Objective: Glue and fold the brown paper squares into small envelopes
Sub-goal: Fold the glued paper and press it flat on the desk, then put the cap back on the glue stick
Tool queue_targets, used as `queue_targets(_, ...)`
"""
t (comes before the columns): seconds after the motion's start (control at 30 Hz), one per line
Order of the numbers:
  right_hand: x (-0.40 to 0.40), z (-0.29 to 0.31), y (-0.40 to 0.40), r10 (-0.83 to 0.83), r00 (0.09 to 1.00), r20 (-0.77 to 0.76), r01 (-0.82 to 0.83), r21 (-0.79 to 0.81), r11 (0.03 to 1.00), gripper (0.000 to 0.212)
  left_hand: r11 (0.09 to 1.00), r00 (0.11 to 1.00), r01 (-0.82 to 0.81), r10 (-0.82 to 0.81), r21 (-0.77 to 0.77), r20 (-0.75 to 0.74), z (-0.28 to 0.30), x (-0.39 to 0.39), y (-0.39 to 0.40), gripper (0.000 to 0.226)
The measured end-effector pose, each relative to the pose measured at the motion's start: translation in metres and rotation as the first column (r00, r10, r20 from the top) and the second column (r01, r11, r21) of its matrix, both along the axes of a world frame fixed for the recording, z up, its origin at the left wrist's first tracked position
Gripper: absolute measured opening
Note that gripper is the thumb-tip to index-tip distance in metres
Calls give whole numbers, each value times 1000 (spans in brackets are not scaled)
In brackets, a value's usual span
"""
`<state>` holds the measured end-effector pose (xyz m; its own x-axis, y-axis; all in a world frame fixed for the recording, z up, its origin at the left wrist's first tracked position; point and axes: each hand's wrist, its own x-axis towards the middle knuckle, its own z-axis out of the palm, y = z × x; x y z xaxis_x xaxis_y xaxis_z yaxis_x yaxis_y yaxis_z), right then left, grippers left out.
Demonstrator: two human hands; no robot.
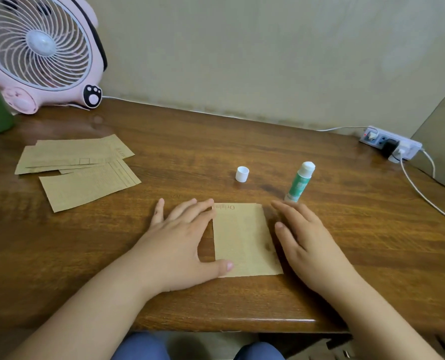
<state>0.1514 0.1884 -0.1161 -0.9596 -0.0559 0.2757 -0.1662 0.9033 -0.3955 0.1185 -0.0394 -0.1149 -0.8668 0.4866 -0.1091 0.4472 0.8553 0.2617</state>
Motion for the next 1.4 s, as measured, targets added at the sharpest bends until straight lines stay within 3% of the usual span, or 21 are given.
queue_targets(0.13, 17, -1, -10, 92, 996, 13, -93, 40, 995, 40, 995, 994, -94, 95, 23, -45, -2, -1, 1, 82)
queue_targets(0.27, 16, 1, -25, 189, 981, 36, -191, 84, 978, 40, 978, 973, -169, 185, 120, -135, -4, -3, -5, 52)
queue_targets(0.4, 10, 0, -29, 206, 977, 60, -210, 61, 976, 36, 959, 926, -276, 282, 61, -250, 0, -7, -23, 43)
queue_targets(0.5, 7, -1, -21, 21, 997, -80, -23, -23, 999, 10, 927, 887, -374, 369, 39, -276, 3, -14, -43, 41)
queue_targets(0.57, -1, 1, -7, -241, 953, -184, 219, -132, 967, 17, 916, 883, -399, 396, 38, -251, 5, -24, -51, 42)
queue_targets(0.67, -25, 10, 17, -512, 859, 25, 497, -288, 819, 53, 922, 895, -384, 385, 51, -226, 7, -36, -48, 43)
queue_targets(0.77, -50, 10, 31, -498, 834, 238, 549, -268, 791, 77, 940, 904, -331, 342, 86, -256, 9, -44, -32, 45)
queue_targets(0.93, -69, 5, 32, -373, 903, 214, 408, -152, 900, 27, 936, 950, -121, 206, 331, -235, 14, -47, -1, 43)
queue_targets(1.0, -67, 8, 26, -268, 950, 160, 307, -311, 900, 20, 877, 966, -41, 157, 478, -204, 14, -46, 9, 37)
queue_targets(1.1, -62, 24, 1, 25, 994, 103, 53, -686, 726, 16, 690, 984, -48, 157, 722, -85, 24, -50, 24, 26)
queue_targets(1.17, -61, 34, -18, 223, 968, 113, -39, -814, 579, 33, 541, 985, -167, 132, 824, 113, 32, -54, 32, 29)
queue_targets(1.23, -61, 35, -36, 375, 920, 114, -50, -915, 401, 43, 391, 944, -300, -10, 870, 330, 31, -58, 35, 59)
queue_targets(1.27, -60, 33, -43, 442, 889, 115, -25, -954, 299, 41, 328, 918, -343, -82, 880, 388, 29, -57, 34, 63)
queue_targets(1.4, -56, 25, -56, 635, 765, 106, 98, -994, 48, 49, 168, 887, -359, -243, 918, 392, 27, -52, 28, 33)
